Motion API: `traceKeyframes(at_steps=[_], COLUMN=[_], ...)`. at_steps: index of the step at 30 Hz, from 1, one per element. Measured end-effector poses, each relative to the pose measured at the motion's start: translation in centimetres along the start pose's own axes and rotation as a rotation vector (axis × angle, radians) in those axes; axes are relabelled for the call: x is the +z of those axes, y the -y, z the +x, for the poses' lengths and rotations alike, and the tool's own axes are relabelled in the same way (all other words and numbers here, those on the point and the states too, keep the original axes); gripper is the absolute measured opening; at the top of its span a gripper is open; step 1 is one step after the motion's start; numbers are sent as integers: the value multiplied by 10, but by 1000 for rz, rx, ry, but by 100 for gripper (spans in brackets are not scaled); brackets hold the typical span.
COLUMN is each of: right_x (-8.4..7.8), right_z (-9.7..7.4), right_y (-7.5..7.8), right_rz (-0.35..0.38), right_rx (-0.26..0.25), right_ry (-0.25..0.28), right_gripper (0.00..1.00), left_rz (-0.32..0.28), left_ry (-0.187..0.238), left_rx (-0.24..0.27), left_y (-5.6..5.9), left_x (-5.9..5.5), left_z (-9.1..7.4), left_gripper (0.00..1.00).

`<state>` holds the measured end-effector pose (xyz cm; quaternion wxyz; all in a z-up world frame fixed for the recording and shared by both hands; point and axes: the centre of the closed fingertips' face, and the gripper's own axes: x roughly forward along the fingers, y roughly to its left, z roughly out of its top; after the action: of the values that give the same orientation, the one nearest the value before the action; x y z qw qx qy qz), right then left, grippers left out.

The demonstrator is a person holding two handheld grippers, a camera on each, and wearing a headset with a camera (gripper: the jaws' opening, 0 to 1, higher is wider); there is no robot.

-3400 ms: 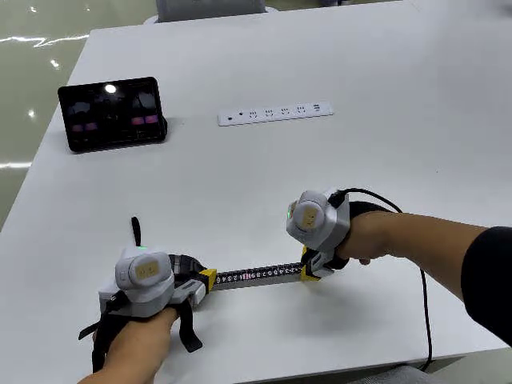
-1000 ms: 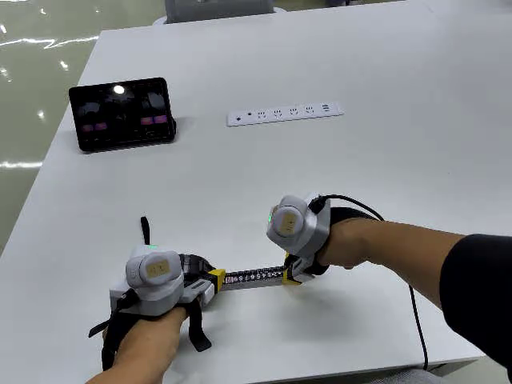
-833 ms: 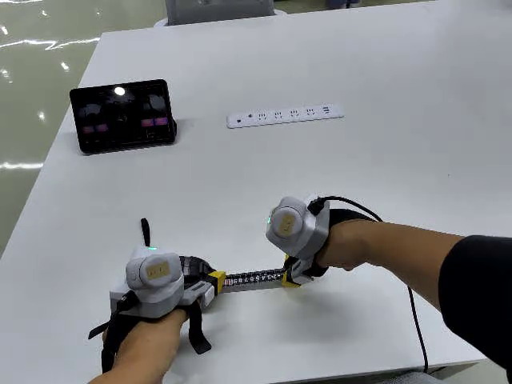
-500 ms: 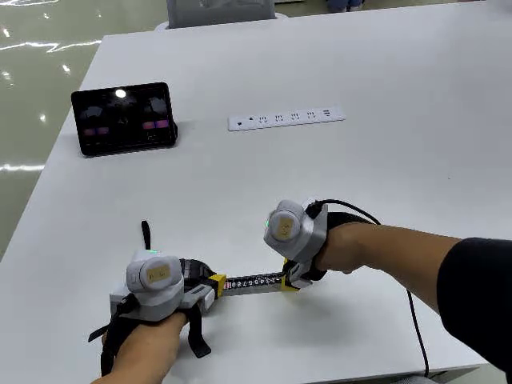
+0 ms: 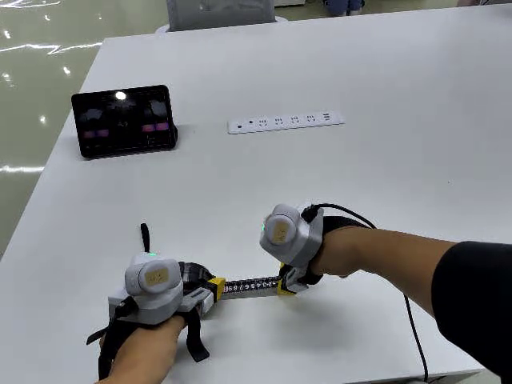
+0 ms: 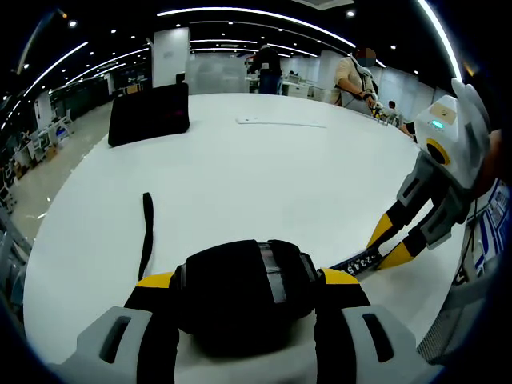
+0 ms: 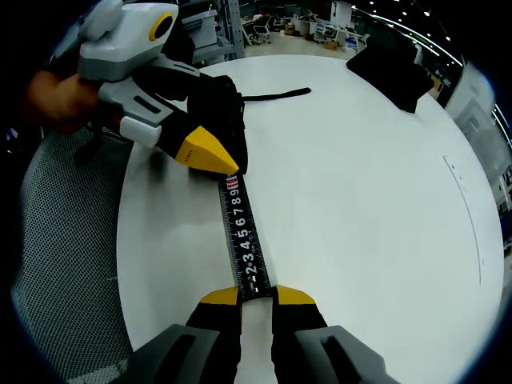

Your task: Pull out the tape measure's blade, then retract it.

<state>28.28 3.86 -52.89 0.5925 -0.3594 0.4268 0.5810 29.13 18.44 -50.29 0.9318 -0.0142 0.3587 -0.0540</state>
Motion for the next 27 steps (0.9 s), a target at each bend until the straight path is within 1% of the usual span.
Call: traceKeyframes(at_steps=[4,11,18,27], right_x=[0,3,6,9], right_z=[0,2,3,4], right_y=[0,-1,-1,0], right_rz=[-3,6,19,18], right_rx=[-4,-15,-11,-14], right_ry=[0,17,29,37], right_gripper=[10,10,10,10], left_rz=[0,0,2,-1], left_ry=[-1,2,0,-3], left_rx=[-2,-2,-4,-9], left_y=[0,0,0,-1], left_x=[0,0,0,0], left_z=[0,1,1,2], left_gripper=[64,64,64,64])
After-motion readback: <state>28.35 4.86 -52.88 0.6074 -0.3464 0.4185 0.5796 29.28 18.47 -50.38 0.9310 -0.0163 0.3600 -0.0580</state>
